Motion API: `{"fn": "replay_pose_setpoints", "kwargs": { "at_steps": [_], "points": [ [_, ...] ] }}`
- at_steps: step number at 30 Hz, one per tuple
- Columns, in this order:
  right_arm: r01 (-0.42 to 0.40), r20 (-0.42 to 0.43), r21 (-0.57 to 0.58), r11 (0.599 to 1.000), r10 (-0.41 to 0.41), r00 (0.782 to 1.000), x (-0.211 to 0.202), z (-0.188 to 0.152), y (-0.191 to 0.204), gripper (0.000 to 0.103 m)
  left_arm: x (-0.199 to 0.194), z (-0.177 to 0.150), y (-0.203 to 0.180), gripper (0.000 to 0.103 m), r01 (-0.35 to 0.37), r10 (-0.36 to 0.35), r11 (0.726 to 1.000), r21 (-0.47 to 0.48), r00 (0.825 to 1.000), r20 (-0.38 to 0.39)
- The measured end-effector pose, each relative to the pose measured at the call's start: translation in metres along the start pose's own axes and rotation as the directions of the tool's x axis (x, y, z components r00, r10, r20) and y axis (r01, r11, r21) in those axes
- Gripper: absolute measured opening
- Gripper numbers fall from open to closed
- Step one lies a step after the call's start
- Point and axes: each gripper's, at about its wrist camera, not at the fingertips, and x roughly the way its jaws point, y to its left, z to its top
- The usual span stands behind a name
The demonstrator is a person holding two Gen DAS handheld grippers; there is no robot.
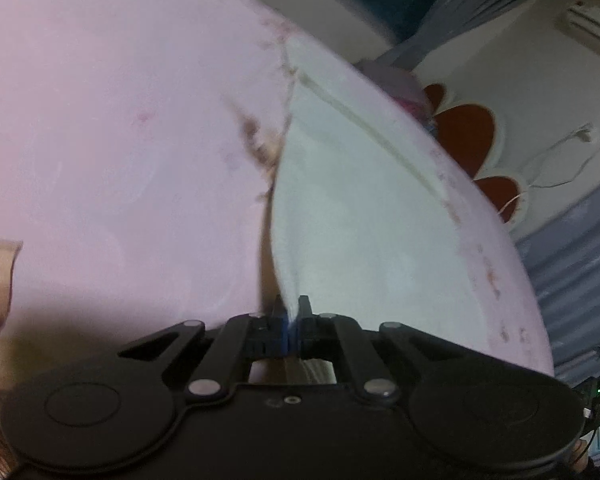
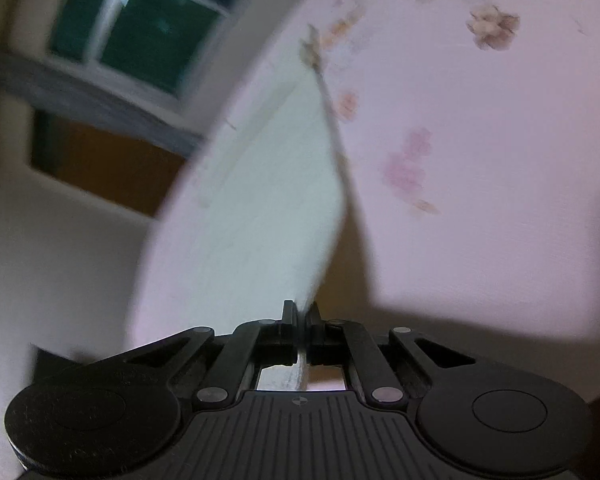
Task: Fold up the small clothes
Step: 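Grasp the end of the sweater strip with the right tool while the left tool grasps beside it, then lift the held strip end with both tools and fold it over the strip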
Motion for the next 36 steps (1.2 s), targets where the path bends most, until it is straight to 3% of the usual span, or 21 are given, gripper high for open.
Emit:
{"fn": "replay_pose_setpoints", "kwargs": {
  "at_steps": [1, 4, 8, 11, 15, 22, 29, 32, 36],
  "points": [
    [0.02, -0.021, -0.006, 1.0, -0.02, 1.0, 0.005, 0.0, -0.002, 0.003, -0.001, 0.0, 0.001, 0.003, 0.007, -0.007, 1.0, -0.021, 1.0, 0.009],
    [-0.071, 0.058, -0.003, 0.997, 0.071, 0.996, -0.01, 0.008, 0.008, 0.002, -0.012, 0.005, -0.006, 0.003, 0.06, -0.058, 0.997, -0.039, 0.996, 0.06],
    [-0.104, 0.13, -0.113, 0.988, 0.118, 0.984, -0.028, 0.037, 0.044, 0.003, -0.029, 0.029, -0.026, 0.003, 0.118, -0.113, 0.993, -0.028, 0.983, 0.143],
    [-0.128, 0.165, -0.165, 0.978, 0.155, 0.974, -0.033, 0.065, 0.071, 0.002, -0.04, 0.056, -0.052, 0.003, 0.098, -0.102, 0.995, 0.032, 0.975, 0.199],
    [-0.16, 0.205, -0.257, 0.953, 0.215, 0.955, -0.039, 0.098, 0.112, 0.003, -0.051, 0.096, -0.093, 0.003, 0.111, -0.143, 0.984, 0.137, 0.957, 0.253],
    [-0.138, 0.263, -0.267, 0.954, 0.21, 0.942, -0.013, 0.185, 0.159, 0.003, -0.011, 0.186, -0.118, 0.003, 0.175, -0.218, 0.97, 0.166, 0.933, 0.287],
    [-0.102, 0.264, -0.082, 0.991, 0.12, 0.957, 0.072, 0.288, 0.135, 0.003, 0.09, 0.259, -0.108, 0.003, 0.095, -0.117, 0.991, 0.096, 0.957, 0.264],
    [-0.088, 0.241, -0.004, 0.996, 0.086, 0.967, 0.115, 0.319, 0.11, 0.003, 0.139, 0.285, -0.094, 0.003, 0.062, -0.071, 0.997, 0.051, 0.978, 0.197],
    [-0.031, 0.189, 0.082, 0.996, 0.015, 0.982, 0.165, 0.346, 0.077, 0.003, 0.189, 0.309, -0.073, 0.003, 0.025, -0.026, 1.0, 0.014, 0.992, 0.123]
  ]
}}
